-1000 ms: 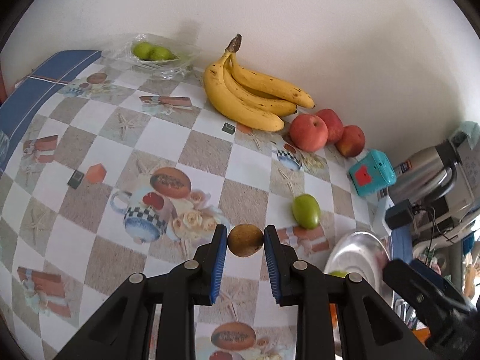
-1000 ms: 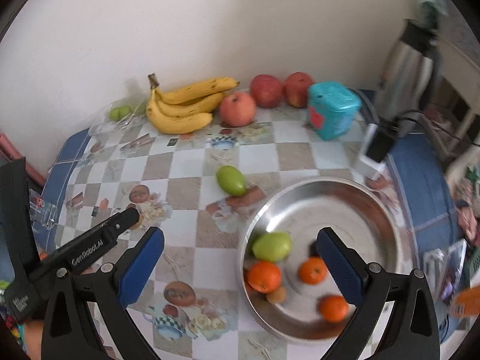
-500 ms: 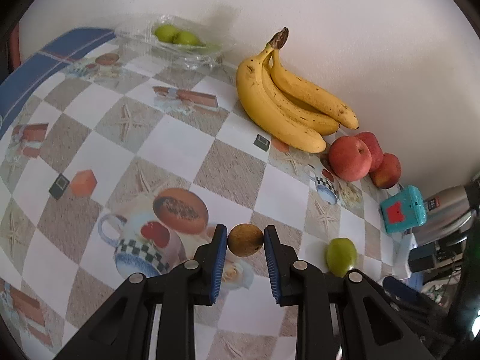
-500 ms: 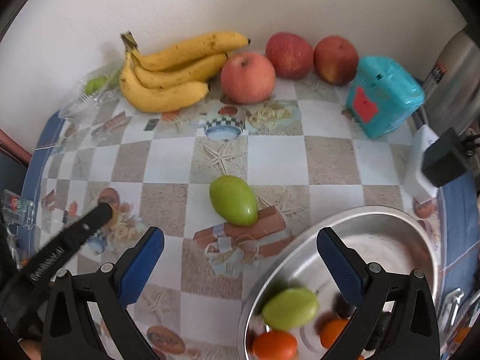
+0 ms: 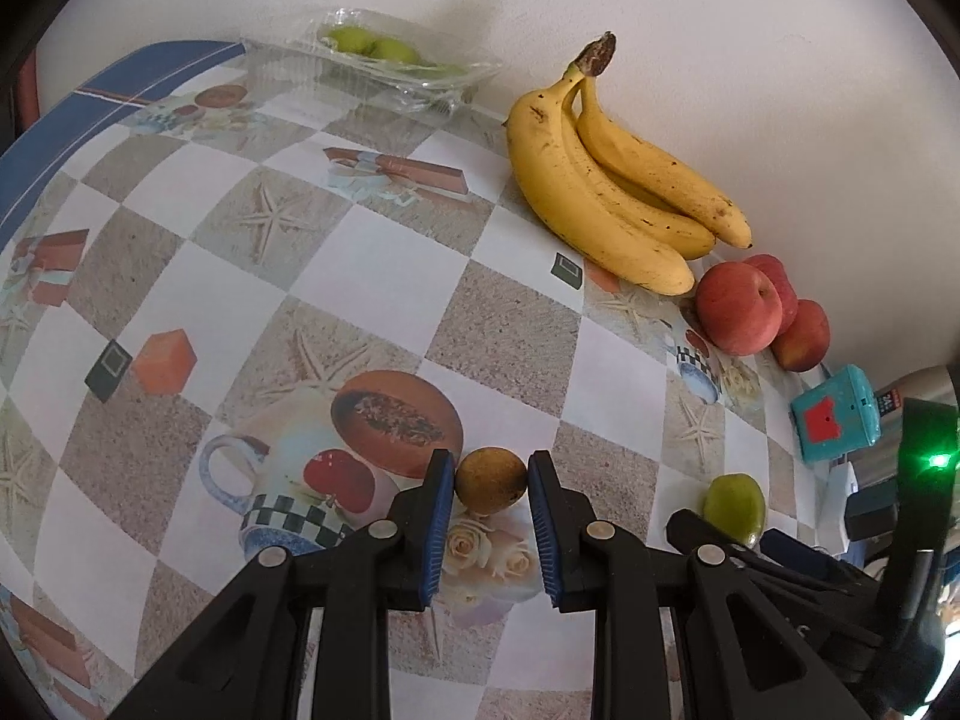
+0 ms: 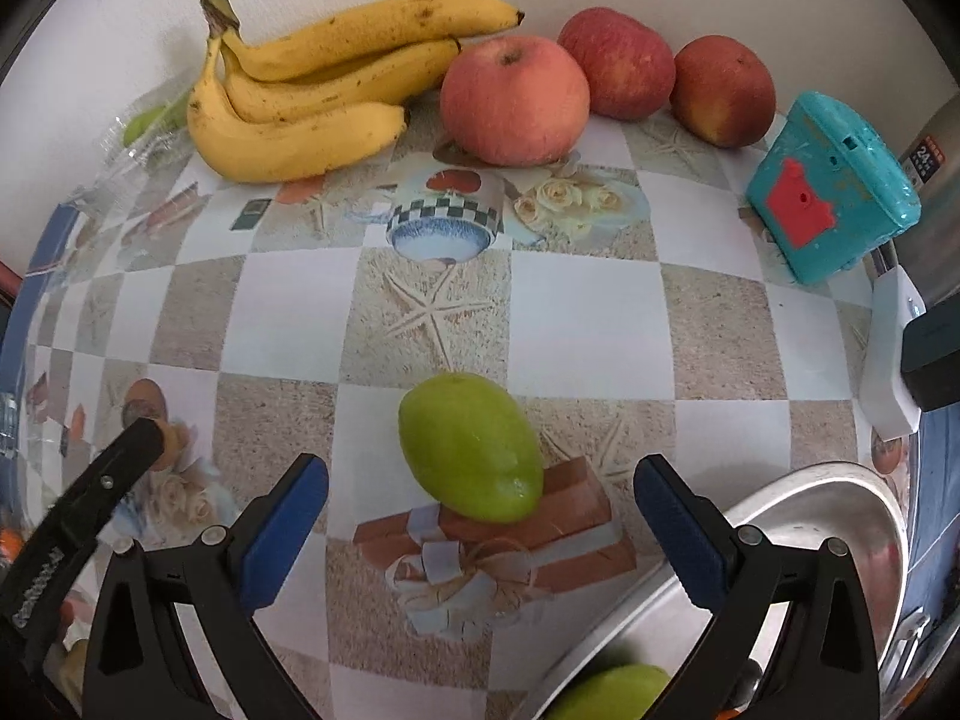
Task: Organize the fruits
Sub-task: 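Close the right gripper around the green mango while the left gripper holds the brown fruit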
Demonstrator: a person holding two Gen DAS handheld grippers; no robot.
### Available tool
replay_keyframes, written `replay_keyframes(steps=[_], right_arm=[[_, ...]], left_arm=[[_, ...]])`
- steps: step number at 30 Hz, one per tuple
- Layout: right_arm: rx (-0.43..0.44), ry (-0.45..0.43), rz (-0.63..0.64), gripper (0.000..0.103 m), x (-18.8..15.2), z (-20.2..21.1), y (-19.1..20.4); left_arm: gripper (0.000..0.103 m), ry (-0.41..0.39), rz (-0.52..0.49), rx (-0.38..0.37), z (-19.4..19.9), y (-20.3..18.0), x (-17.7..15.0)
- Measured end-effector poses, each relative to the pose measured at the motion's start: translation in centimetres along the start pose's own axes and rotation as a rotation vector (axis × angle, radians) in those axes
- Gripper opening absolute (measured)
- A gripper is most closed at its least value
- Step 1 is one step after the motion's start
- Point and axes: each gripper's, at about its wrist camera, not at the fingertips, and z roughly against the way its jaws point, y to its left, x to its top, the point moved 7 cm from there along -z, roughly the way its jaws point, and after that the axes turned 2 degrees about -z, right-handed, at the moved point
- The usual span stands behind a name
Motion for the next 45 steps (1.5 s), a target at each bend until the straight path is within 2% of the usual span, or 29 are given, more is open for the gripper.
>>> replay_keyframes(steps=[5, 14, 20, 27, 34, 37, 40, 41, 42, 43, 45], right_arm=[[-0.036, 0.017, 0.018, 0.102, -0.2, -1.2, 0.4], [-0.014, 0.013, 0.027, 0.103, 0.0, -1.7, 0.6], [-0.004, 0.048, 0.046, 0.103, 0.4, -2.1, 0.4], [-0.008, -0.026, 0.068, 0.103, -0.1, -2.1, 0.5], [0.002, 0.063, 0.081, 0.103, 0.5, -2.5, 0.7], [0.004, 0.036, 0.088, 0.095, 0.9, -2.2, 0.8], [0.006, 0.018, 0.103, 0.072, 1.5, -1.2, 1.5], [0.007, 0.019, 0.104, 0.058, 1.6, -0.8, 1.5], [0.0, 0.022, 0.102, 0.049, 1.7, -0.6, 1.3], [0.004, 0.03, 0.095, 0.045, 1.8, -0.5, 1.3], [0.005, 0.037, 0.09, 0.044, 1.8, -0.4, 1.4]], left_arm=[[0.027, 0.01, 0.011, -0.016, -0.1, 0.0, 0.0], [0.027, 0.028, 0.032, -0.049, -0.3, 0.1, 0.0], [0.027, 0.033, 0.051, -0.062, -0.1, 0.6, 0.2], [0.027, 0.024, 0.068, -0.071, 0.2, 0.9, 0.6], [0.027, 0.026, 0.072, -0.09, 0.4, 0.6, 0.6], [0.027, 0.029, 0.077, -0.096, 0.3, 0.6, 0.7], [0.027, 0.029, 0.083, -0.1, 0.4, 0.8, 0.7], [0.027, 0.03, 0.086, -0.102, 0.5, 0.9, 0.7], [0.027, 0.03, 0.09, -0.104, 0.5, 1.0, 0.7], [0.027, 0.03, 0.093, -0.106, 0.6, 1.1, 0.7], [0.027, 0.031, 0.097, -0.108, 0.6, 1.1, 0.7]])
